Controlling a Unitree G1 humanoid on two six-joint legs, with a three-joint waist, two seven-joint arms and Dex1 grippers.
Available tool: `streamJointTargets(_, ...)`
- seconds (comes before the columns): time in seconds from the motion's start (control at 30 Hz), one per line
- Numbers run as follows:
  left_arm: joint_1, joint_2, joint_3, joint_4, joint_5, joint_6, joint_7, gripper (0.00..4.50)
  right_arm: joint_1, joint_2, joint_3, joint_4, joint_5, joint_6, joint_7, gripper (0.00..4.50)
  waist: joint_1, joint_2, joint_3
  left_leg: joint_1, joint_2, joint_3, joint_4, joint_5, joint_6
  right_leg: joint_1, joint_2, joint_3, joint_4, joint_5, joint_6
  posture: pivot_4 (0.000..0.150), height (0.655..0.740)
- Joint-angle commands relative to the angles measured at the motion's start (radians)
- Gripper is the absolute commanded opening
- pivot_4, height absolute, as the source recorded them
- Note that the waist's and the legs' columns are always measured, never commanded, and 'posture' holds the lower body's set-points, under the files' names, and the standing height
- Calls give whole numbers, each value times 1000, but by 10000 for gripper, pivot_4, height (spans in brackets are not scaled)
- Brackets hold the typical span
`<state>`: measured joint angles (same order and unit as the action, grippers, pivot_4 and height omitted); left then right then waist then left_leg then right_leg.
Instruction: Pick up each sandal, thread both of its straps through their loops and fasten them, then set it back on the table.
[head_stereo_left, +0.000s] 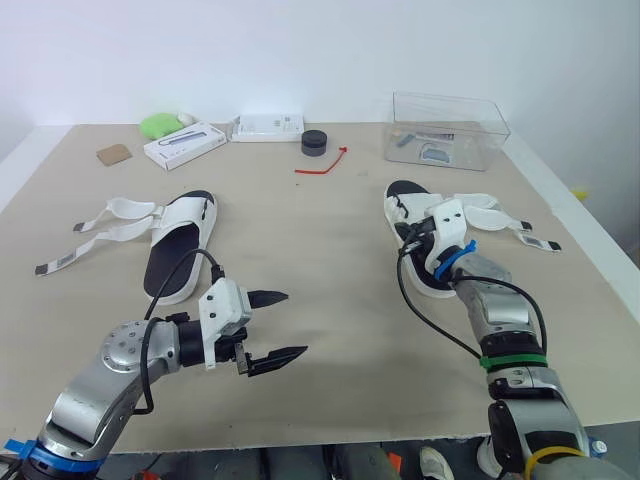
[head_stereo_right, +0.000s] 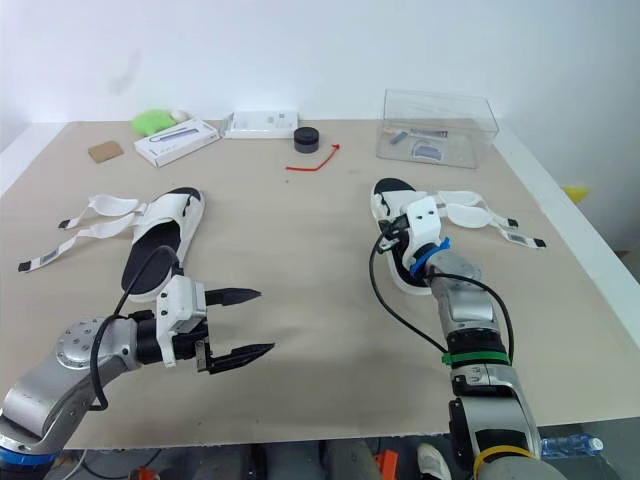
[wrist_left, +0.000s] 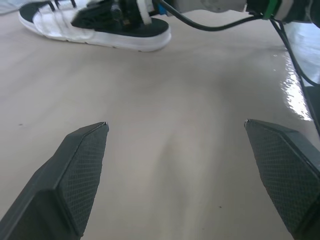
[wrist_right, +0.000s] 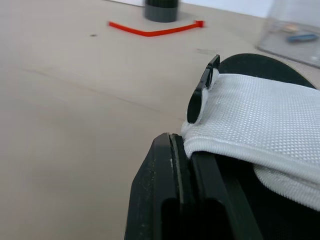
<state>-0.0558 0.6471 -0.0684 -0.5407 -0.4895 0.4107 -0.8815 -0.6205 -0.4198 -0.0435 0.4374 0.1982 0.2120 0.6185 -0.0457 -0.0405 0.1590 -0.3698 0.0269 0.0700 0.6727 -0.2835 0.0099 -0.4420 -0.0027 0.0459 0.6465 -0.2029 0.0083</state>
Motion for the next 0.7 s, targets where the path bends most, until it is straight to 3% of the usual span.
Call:
streamJointTargets(0.03, -8, 3, 21, 5, -4, -28, -14, 45000, 14, -26, 45, -172, 87, 63, 189, 790, -1, 0, 0, 0, 1, 0, 0, 0, 0, 0, 0, 0, 0, 0, 0, 1500, 7400)
streamJointTargets(0.2, -15, 52, 46, 49, -11, -49, -86, 45000, 92, -219, 226, -462, 152, 73, 645, 790, 2, 4, 3, -2, 1, -2, -1, -1, 1, -1, 1, -2, 0, -1, -1, 1500, 7400)
streamJointTargets(0.27, -22, 63, 57, 57, -22, -47, -102, 45000, 109, -267, 259, -512, 169, 89, 727, 790, 3, 4, 3, -2, 1, -3, -1, -1, 2, -1, 1, -3, 0, -2, -1, 1500, 7400)
streamJointTargets(0.4, -33, 79, 85, 50, -48, -25, -121, 45000, 129, -294, 284, -551, 184, 113, 779, 790, 4, 3, 3, -2, 0, -3, 1, -1, 2, 0, -1, -4, 0, -2, 1, 1500, 7400)
streamJointTargets(0.7, -5, 108, 93, 22, -74, 9, -133, 45000, 157, -298, 324, -496, 119, -58, 884, 790, 3, 3, 3, -2, 0, -3, 2, -1, 2, 0, 0, -3, 0, -2, 1, 1500, 7400)
